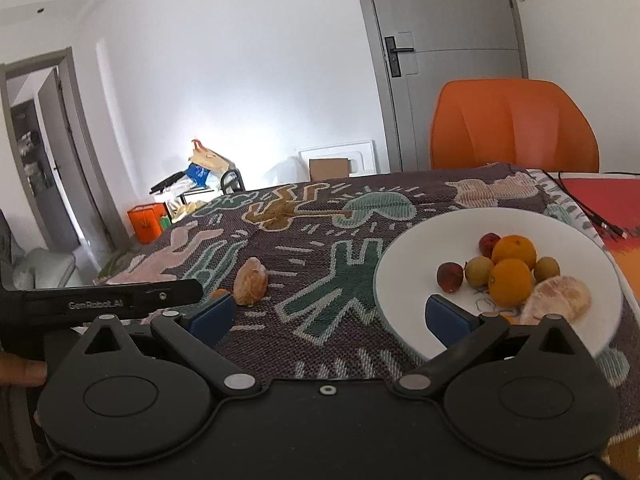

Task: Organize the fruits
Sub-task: 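Grasp a small orange with the left tool while the right moves to a pomelo segment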

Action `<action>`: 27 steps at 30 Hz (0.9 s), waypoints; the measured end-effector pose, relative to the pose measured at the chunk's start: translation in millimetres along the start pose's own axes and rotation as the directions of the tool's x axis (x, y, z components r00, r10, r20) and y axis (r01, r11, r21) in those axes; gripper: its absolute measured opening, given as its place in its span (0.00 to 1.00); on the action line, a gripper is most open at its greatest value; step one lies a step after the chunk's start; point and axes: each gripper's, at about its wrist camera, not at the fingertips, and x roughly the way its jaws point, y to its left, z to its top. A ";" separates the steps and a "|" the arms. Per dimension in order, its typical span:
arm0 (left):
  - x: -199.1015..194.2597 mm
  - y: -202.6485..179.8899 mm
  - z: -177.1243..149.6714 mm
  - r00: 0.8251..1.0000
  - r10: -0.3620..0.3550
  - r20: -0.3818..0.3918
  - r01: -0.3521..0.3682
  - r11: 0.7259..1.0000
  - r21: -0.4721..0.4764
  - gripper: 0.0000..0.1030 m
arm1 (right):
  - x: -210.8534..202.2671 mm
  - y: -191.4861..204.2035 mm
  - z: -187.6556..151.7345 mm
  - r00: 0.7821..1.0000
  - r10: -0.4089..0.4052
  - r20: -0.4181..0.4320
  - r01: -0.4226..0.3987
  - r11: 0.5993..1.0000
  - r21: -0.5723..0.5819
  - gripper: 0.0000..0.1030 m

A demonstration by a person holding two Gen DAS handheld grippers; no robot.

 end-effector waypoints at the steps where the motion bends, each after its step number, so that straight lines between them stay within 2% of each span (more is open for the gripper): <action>1: 3.3 0.6 0.2 1.000 -0.001 -0.007 0.001 1.000 -0.004 0.65 | 2.2 -0.5 1.4 1.000 0.005 -0.004 -0.005 1.000 0.002 1.00; 4: 10.7 1.4 1.5 1.000 0.001 -0.021 -0.001 1.000 -0.008 0.59 | 6.7 -1.3 3.8 1.000 0.011 -0.008 -0.011 1.000 -0.003 1.00; 9: 25.4 1.9 4.7 0.999 0.009 -0.053 -0.009 1.000 -0.007 0.42 | 15.2 -0.9 9.0 0.999 0.026 -0.020 -0.026 1.000 -0.011 1.00; 16: 42.9 2.6 5.4 0.995 -0.009 -0.095 0.007 1.000 -0.017 0.31 | 24.7 3.4 16.3 0.999 0.036 -0.027 -0.036 0.999 -0.029 1.00; 18: 45.6 4.5 4.4 0.995 -0.017 -0.098 0.015 1.000 -0.027 0.19 | 27.7 5.9 19.2 0.999 0.043 -0.029 -0.044 0.998 -0.034 1.00; 23: 36.7 15.8 8.7 0.997 -0.019 -0.070 0.016 0.999 -0.043 0.19 | 39.9 18.0 23.3 0.998 0.047 -0.036 -0.050 0.997 -0.066 1.00; 27: 23.5 31.0 13.9 0.999 0.004 -0.042 -0.006 0.998 -0.058 0.19 | 53.2 27.6 25.4 0.996 0.071 -0.060 -0.075 0.994 -0.080 0.94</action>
